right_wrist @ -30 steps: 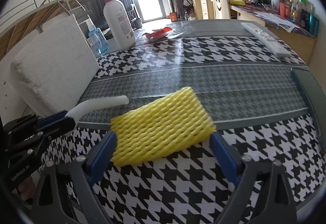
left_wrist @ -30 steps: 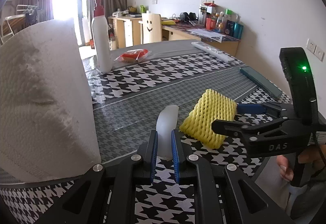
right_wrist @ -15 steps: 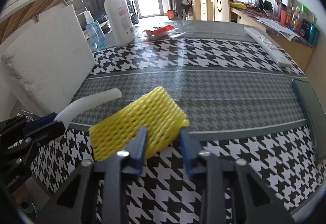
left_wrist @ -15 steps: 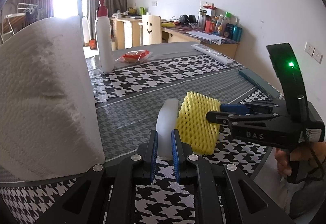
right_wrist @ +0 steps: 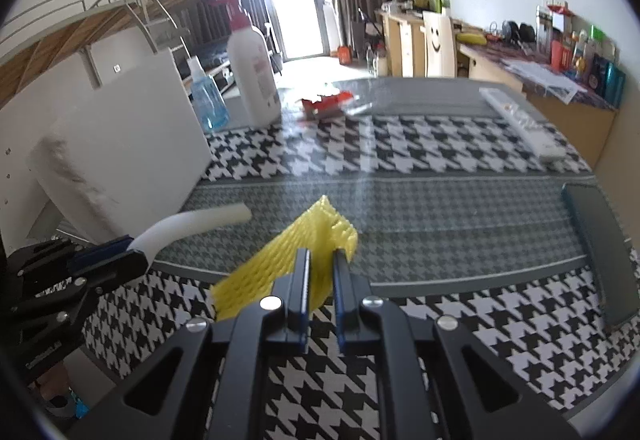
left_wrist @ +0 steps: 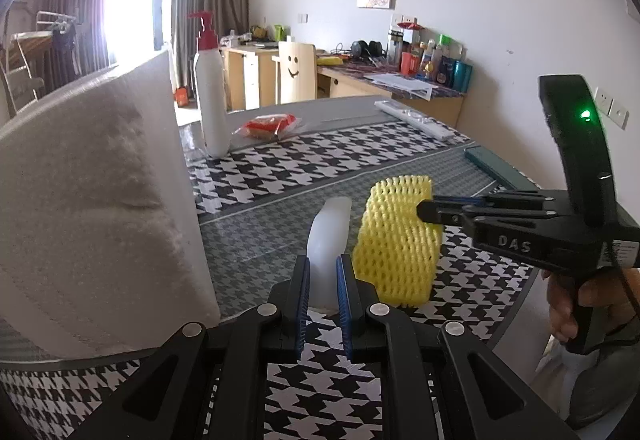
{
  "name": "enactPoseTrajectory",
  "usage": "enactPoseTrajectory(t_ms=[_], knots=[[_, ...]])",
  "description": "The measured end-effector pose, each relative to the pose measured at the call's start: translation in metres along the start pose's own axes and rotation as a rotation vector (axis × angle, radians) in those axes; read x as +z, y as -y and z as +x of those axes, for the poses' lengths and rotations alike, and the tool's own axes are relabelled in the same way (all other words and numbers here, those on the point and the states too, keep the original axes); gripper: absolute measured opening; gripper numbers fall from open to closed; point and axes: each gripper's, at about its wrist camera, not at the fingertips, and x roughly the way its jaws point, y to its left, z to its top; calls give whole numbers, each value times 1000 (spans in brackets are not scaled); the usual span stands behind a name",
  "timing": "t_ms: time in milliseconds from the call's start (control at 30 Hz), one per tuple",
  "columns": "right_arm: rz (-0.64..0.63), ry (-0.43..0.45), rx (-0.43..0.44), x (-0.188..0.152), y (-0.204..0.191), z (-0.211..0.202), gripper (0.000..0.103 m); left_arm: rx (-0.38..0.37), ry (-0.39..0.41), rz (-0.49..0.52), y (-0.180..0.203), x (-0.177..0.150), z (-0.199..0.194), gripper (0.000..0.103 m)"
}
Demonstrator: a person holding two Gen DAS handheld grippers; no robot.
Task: Organize soft objects
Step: 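Lift the white sponge with the left tool while the right tool lifts the yellow net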
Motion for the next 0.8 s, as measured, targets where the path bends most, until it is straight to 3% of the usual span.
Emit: enactPoseTrajectory(t_ms=[800], knots=[[4, 147, 5, 14, -2, -56, 13, 36, 121, 32, 4, 17, -54, 15]])
